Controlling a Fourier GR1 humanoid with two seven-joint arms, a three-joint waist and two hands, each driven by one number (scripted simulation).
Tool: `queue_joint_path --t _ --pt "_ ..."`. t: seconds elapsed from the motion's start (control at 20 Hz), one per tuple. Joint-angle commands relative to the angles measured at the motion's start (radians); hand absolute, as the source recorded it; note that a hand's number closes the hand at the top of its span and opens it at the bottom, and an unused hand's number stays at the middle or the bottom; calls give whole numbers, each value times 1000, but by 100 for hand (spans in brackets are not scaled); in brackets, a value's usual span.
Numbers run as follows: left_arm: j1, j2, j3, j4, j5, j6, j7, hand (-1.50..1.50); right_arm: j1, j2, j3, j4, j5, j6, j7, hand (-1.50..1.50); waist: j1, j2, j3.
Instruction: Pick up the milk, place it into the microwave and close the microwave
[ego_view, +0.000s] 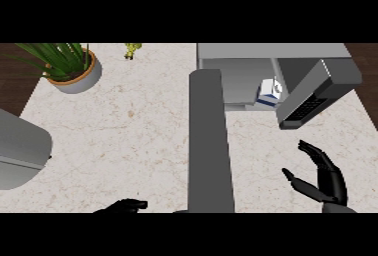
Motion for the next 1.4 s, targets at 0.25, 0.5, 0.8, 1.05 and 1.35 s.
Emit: queue_joint_path --t 0.25,0.5,0.8,1.05,1.35 --pt "-190 -110 -92 128 -123 77 94 150 133 -118 -65 -107 -117 192 5 -150 8 3 1" --pt "-325 -132 -125 272 -131 284 72 150 208 -155 -76 -82 -124 233 -85 -150 6 4 1" --pt "-509 -133 -144 488 -236 128 149 150 209 -189 -76 -117 -161 285 -21 -150 -14 6 2" --pt "-581 -133 -263 556 -210 50 279 150 199 -189 -66 -120 -173 297 -27 -150 -7 6 3" --pt "-738 -133 -490 749 -81 218 225 150 185 -231 -61 -131 -191 331 -25 -150 -28 11 1"
